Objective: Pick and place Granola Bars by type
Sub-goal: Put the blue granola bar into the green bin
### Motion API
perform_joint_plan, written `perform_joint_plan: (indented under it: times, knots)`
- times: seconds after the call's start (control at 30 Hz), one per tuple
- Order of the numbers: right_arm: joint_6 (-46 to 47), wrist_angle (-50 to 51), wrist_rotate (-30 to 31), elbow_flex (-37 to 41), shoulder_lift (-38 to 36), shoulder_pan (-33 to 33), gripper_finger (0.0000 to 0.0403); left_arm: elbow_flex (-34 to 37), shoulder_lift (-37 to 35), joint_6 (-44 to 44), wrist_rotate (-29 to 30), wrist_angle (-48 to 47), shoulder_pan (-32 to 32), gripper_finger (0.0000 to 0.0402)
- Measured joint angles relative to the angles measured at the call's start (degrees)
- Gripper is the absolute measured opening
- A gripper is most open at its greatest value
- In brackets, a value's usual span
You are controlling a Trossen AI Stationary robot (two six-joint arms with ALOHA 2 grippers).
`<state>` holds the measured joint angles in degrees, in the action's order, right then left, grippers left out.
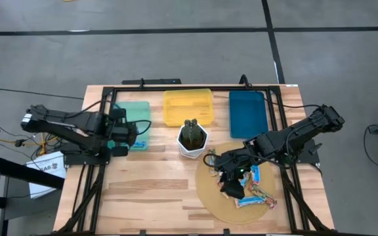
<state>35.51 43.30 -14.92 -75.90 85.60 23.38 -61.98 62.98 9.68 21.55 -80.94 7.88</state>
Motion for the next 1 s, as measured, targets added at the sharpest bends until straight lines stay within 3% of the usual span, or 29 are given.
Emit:
perform_joint_plan:
  times: [0.3, 0.53, 0.73, 1.0]
  knots:
    - [-0.3, 0.0, 0.0, 0.0, 0.0, 0.0, 0.0192, 11.9, -1.1, -4.3, -5.3, 6.6, -9.1, 0.0000]
    - [-0.6, 0.0, 0.0, 0.0, 0.0, 0.0, 0.0187, 18.8, -1.4, -12.9, -8.0, 17.2, -13.2, 0.0000]
    - [-0.5, 0.0, 0.0, 0.0, 0.0, 0.0, 0.0188, 19.9, -1.0, -19.8, -9.1, 25.2, -17.4, 0.0000]
    - [0.0, 0.0, 0.0, 0.0, 0.0, 0.0, 0.0183, 20.7, -1.0, -22.6, -12.2, 25.6, -23.5, 0.0000]
